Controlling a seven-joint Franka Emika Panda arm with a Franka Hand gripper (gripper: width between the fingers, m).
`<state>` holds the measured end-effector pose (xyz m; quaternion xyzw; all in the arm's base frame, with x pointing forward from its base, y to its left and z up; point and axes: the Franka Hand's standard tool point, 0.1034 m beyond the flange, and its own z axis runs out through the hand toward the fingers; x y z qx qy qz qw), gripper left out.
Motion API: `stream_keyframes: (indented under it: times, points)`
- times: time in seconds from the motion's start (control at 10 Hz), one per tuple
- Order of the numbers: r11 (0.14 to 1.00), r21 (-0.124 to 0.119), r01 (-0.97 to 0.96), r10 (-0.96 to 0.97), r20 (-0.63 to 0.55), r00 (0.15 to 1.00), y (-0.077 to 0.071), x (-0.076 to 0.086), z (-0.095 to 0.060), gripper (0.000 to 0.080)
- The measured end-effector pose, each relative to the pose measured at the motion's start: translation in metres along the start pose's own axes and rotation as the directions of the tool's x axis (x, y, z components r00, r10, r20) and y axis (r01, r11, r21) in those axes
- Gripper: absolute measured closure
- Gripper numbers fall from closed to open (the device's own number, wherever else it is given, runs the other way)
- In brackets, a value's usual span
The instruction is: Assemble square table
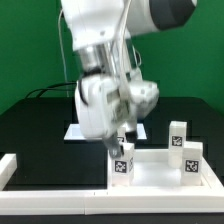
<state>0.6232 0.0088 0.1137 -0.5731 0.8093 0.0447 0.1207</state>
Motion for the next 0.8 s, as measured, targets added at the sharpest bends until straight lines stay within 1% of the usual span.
stream_keyframes:
  times: [0.1,0.2,0.8]
  points:
    - [1.000,0.003,0.003,-0.003,0.017,1.000,-0.0035,-0.0043,-0.0179,0.0150]
    - [1.000,0.013,0.004,-0.004,0.021,1.000,-0.0064,-0.0059,-0.0241,0.0150]
    - [1.000,0.008,0.015,-0.016,0.018,1.000,-0.0057,-0.0066,-0.0203,0.0150]
